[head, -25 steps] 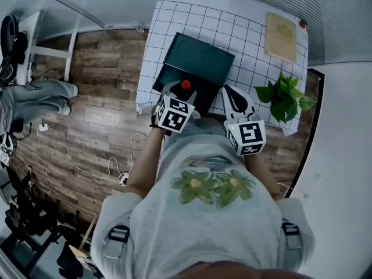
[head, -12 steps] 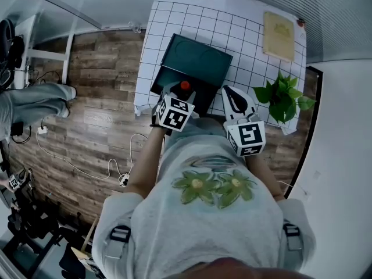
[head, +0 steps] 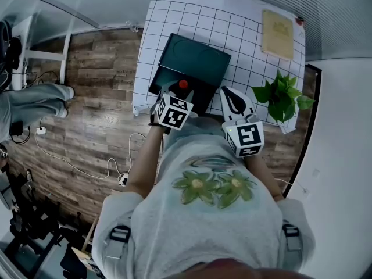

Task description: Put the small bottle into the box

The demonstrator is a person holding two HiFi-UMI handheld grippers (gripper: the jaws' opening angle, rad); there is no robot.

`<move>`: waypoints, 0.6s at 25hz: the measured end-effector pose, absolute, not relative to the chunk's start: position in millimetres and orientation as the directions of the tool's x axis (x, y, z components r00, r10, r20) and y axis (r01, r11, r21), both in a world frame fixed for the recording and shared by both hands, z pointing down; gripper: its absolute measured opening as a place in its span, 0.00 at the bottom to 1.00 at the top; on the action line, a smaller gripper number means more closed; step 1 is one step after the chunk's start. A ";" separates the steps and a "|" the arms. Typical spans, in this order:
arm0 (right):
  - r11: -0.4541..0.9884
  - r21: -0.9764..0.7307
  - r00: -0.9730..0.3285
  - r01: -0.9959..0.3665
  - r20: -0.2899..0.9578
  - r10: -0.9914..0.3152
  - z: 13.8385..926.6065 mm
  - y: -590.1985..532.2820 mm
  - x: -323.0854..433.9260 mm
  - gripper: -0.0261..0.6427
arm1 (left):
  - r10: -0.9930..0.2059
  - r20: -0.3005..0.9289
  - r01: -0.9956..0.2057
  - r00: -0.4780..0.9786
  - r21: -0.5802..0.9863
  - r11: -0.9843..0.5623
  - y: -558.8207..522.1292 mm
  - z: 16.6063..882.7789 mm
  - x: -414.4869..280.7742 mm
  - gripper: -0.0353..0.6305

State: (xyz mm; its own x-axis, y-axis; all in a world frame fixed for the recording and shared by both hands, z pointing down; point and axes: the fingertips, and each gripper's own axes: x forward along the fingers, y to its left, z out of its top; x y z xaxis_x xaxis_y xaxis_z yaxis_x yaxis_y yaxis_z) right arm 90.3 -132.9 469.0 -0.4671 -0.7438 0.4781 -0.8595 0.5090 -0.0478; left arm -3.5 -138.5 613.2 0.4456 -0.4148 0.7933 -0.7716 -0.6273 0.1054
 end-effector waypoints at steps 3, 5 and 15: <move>0.510 -0.049 -0.468 -0.859 0.478 -0.743 469.0 -134.0 89.6 0.05 | -0.413 0.799 -0.771 0.437 0.096 -0.630 -138.9 615.8 -4.6 0.38; 0.511 -0.049 -0.470 -0.858 0.477 -0.743 468.4 -134.2 89.0 0.05 | -0.412 0.801 -0.770 0.433 0.092 -0.631 -138.3 617.5 -4.7 0.38; 0.519 -0.051 -0.475 -0.853 0.484 -0.735 471.9 -132.0 84.8 0.05 | -0.419 0.799 -0.771 0.432 0.086 -0.631 -137.5 621.7 -5.0 0.38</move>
State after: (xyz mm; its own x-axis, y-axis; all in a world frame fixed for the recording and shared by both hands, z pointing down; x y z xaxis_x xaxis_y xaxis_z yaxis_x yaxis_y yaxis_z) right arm 84.8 -132.0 471.9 -0.4754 -0.7346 0.4840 -0.8533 0.5189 -0.0507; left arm -5.0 -137.5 621.7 0.4316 -0.4190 0.7989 -0.7712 -0.6308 0.0858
